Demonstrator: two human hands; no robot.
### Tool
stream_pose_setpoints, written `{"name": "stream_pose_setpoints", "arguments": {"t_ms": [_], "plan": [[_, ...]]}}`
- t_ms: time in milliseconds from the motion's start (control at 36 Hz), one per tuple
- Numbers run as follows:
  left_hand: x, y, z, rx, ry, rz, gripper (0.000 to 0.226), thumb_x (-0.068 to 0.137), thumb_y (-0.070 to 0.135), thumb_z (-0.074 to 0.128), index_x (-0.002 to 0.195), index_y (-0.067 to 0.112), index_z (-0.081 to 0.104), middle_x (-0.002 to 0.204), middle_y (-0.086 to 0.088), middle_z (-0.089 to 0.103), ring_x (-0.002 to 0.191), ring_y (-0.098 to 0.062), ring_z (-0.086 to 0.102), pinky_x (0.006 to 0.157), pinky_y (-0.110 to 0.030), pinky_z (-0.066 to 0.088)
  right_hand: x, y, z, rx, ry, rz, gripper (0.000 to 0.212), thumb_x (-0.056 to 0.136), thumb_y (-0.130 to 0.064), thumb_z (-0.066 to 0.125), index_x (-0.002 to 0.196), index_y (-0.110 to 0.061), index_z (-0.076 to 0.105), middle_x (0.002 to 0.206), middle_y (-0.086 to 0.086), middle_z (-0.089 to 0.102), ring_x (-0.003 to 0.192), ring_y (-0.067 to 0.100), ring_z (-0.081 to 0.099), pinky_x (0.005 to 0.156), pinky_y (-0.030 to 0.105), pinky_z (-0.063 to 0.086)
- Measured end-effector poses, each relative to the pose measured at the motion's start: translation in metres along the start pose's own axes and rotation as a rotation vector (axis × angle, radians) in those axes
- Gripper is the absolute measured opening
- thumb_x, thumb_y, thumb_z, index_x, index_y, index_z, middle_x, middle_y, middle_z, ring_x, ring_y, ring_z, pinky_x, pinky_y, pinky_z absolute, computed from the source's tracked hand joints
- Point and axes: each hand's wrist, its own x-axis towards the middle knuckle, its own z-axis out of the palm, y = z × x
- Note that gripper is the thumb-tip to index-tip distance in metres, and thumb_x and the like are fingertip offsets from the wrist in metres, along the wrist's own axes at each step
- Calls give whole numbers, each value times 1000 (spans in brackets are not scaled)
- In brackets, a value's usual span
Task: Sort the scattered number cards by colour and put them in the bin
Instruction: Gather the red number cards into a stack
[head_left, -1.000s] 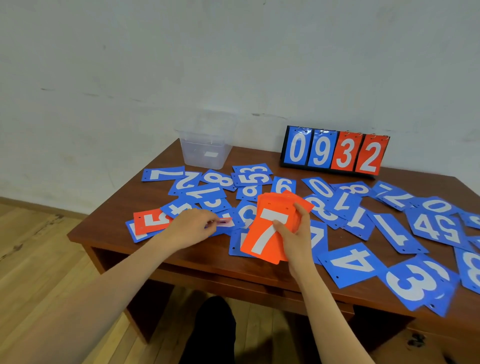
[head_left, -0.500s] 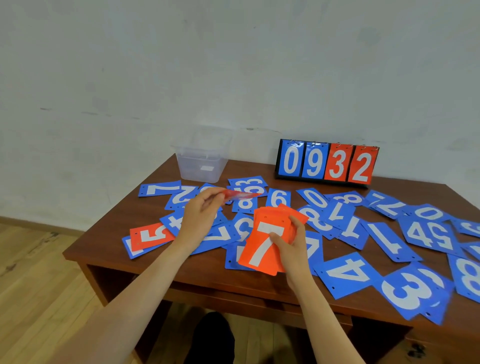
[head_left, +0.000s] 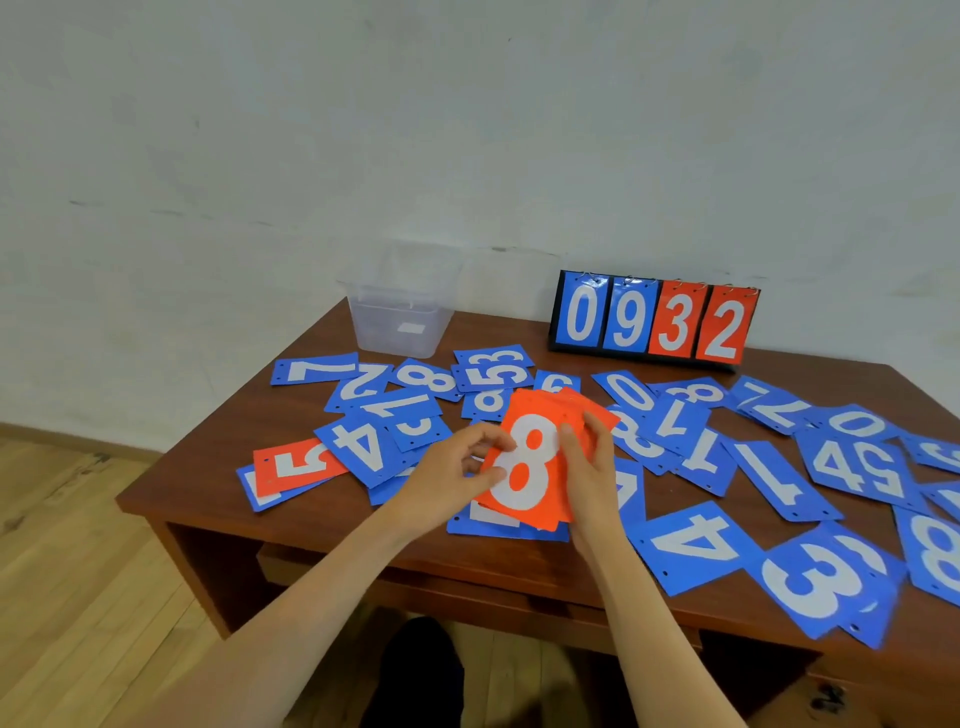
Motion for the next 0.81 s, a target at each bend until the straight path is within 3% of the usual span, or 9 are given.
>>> {"name": "stream_pose_setpoints", "arguments": {"t_ms": [83,139,194,306,444,583,806], "plan": [[0,-2,0,60,15,-11,42,90,12,62,120,36,46,126,17,51,106,-4,55,80,-22,55,1,4,7,-96,-12,-38,63,87,-28,66,137,-39,29,141,2,40,112,25,54,72,35,57],[0,-6,-2,187,67,-15,47,89,16,63,128,34,43,126,16,46,99,1,52,73,-14,51,2,7,14,-117,-22,-34,66,87,-23,67,138,-39,28,143,2,38,114,26,54,69,33,56],[0,-12,-8,267,135,-32,46,89,20,64,129,29,45,123,14,44,96,2,50,71,-9,43,4,10,20,-117,-26,-10,66,87,-21,66,137,-41,28,144,3,37,116,28,53,75,40,58],[-4,-35,-42,335,252,-163,36,89,18,64,123,18,53,128,2,48,117,-13,48,91,-22,40,7,12,31,-129,-42,18,66,87,-20,67,136,-41,28,145,2,34,120,30,50,84,49,55],[-17,-77,-104,628,384,-491,44,88,14,62,131,13,50,142,-10,39,130,-27,37,106,-34,32,6,14,42,-125,-73,40,66,87,-20,66,137,-40,28,145,2,34,116,29,52,77,43,57],[-26,-105,-144,785,279,-820,69,86,34,65,142,14,31,144,-13,37,132,-31,33,109,-41,33,4,17,51,-127,-88,29,64,88,-20,66,137,-39,29,142,1,37,113,27,53,75,41,57],[-21,-106,-163,736,231,-904,99,74,49,74,148,17,18,151,-11,27,138,-32,27,110,-49,27,2,19,57,-132,-99,25,65,89,-19,65,139,-38,28,142,1,38,110,23,53,75,39,57]]}}
